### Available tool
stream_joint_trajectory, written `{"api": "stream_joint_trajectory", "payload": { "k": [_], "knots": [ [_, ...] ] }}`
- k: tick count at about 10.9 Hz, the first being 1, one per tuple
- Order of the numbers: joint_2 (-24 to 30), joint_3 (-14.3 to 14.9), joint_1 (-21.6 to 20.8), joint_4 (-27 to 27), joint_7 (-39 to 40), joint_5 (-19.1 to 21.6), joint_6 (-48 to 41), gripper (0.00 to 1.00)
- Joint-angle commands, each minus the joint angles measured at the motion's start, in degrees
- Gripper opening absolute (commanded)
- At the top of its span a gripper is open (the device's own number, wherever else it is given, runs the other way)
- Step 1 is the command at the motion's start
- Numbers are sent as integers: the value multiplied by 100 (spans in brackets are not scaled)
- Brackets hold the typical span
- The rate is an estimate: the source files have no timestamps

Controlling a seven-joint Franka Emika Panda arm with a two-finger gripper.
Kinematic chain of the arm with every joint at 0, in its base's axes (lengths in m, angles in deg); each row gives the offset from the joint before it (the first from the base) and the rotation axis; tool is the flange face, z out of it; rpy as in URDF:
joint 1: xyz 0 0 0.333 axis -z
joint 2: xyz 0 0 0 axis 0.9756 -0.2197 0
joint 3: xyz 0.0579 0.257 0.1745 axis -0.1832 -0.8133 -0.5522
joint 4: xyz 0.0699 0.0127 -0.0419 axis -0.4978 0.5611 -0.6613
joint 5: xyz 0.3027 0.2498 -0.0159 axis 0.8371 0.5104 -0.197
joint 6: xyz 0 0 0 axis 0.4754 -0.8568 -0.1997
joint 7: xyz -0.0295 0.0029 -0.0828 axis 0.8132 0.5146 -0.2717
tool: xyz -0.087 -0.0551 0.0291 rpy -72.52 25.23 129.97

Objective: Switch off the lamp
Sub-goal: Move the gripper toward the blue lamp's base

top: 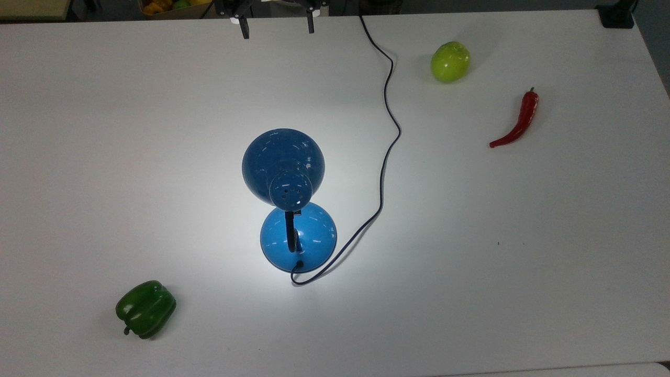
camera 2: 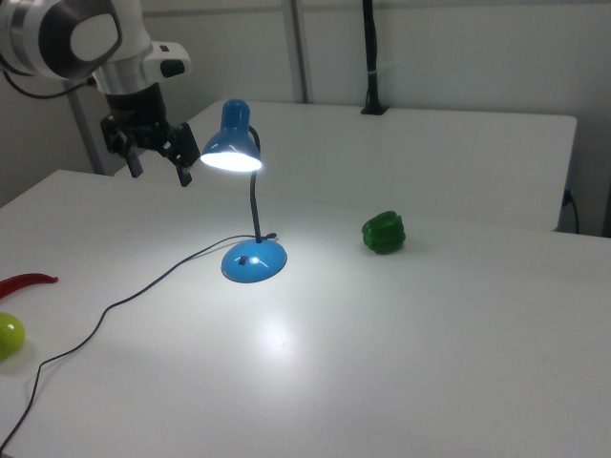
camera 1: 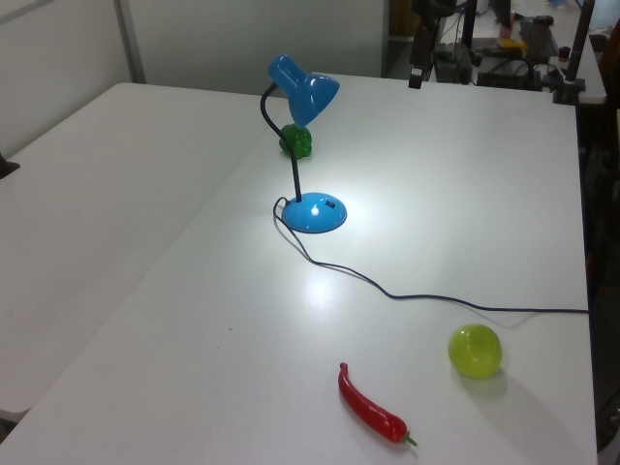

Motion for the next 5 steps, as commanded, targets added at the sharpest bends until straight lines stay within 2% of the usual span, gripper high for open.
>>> {"api": "stream_joint_trajectory", "payload": {
  "k": [1,5],
  "knots": [
    [45,9,-102,145,94,20,30,100],
    [53,9,-102,154,137,20,21,100]
  ]
}}
